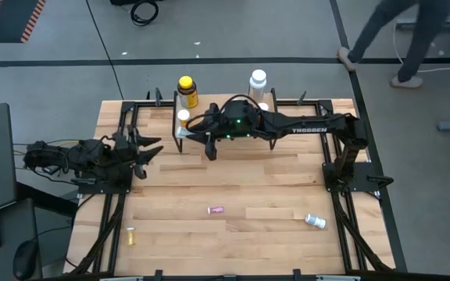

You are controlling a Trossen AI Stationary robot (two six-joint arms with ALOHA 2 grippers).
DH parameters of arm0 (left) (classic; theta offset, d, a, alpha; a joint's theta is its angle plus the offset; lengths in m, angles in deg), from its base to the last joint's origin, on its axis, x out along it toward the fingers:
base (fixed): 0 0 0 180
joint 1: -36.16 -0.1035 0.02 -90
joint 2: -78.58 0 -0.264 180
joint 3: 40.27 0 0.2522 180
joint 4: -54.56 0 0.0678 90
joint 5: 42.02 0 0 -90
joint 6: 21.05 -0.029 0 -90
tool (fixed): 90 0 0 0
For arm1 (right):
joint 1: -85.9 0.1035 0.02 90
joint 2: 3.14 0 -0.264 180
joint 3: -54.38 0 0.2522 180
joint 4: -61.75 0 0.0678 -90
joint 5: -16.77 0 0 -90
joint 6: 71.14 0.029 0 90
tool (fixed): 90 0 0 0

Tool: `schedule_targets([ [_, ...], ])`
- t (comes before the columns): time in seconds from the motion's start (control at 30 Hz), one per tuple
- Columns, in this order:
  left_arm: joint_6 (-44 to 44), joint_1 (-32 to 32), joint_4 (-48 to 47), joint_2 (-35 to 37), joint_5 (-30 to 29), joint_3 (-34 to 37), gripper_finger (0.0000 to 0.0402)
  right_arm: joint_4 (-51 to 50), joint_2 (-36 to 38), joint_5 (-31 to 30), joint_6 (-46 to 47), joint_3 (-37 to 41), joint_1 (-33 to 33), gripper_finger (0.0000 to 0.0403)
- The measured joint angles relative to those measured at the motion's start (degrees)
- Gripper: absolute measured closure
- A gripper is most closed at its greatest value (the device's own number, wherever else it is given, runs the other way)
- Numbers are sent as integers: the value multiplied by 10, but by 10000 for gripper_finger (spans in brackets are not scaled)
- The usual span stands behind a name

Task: Pick and place medicine bottles onto shelf by color
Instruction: Put the blue pill bottle on the shelf

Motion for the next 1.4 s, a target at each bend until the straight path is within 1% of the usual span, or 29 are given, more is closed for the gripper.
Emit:
schedule_targets([
  [0.13,-1,0,22,-23,3,0,260,26,0,0,-20,0,16,282],
  [0.3,0,0,127,-68,7,0,260,46,0,0,-46,0,30,282],
  [0.5,11,0,211,-127,66,0,260,50,0,0,-46,0,40,282],
  [0.67,11,0,253,-167,69,0,260,47,-1,-3,-46,0,45,282],
  [0.9,11,0,287,-188,68,0,260,33,-1,-3,-46,0,47,282],
  [1.4,10,0,287,-188,68,0,260,27,-1,-3,-41,0,48,282],
])
